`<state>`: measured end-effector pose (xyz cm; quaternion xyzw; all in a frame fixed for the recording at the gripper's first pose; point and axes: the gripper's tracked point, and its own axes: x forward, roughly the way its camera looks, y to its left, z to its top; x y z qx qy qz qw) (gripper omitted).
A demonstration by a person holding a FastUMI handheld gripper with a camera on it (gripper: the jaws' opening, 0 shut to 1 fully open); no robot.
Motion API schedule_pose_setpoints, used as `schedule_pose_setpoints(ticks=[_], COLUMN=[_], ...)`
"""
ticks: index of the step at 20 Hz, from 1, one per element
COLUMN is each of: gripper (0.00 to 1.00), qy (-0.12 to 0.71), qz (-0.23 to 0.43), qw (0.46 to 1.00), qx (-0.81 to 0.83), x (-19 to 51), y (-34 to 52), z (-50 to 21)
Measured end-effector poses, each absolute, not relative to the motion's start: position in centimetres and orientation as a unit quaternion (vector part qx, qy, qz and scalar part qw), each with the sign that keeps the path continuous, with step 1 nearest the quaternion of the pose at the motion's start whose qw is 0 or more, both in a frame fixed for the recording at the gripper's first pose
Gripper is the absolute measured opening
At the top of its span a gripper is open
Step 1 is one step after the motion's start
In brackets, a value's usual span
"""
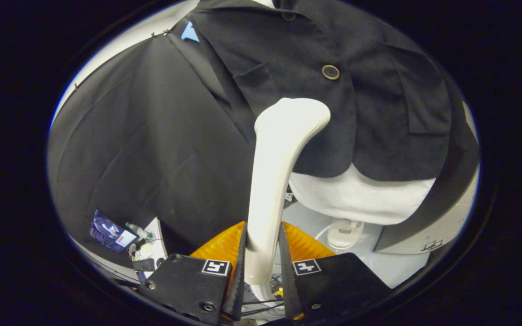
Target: Iron the clothes twice with a garment steamer, once on the left side and once on the right side.
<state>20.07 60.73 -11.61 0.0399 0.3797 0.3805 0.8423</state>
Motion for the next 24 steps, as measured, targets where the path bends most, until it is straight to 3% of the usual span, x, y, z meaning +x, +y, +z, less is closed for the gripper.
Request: schedule_pose_setpoints(ticks=[10, 16, 24], gripper=[0.38, 0.38, 0.38], qy=[0.334, 0.279, 0.235], qz=[0.372, 0.338, 0.241], qw=[0.862, 0.892, 0.933], qx=[0.081, 0.111, 0.129], x=[15.9, 13.9, 10.3], y=[50.2, 37.5, 18.1], z=[-8.7, -4.9, -3.9])
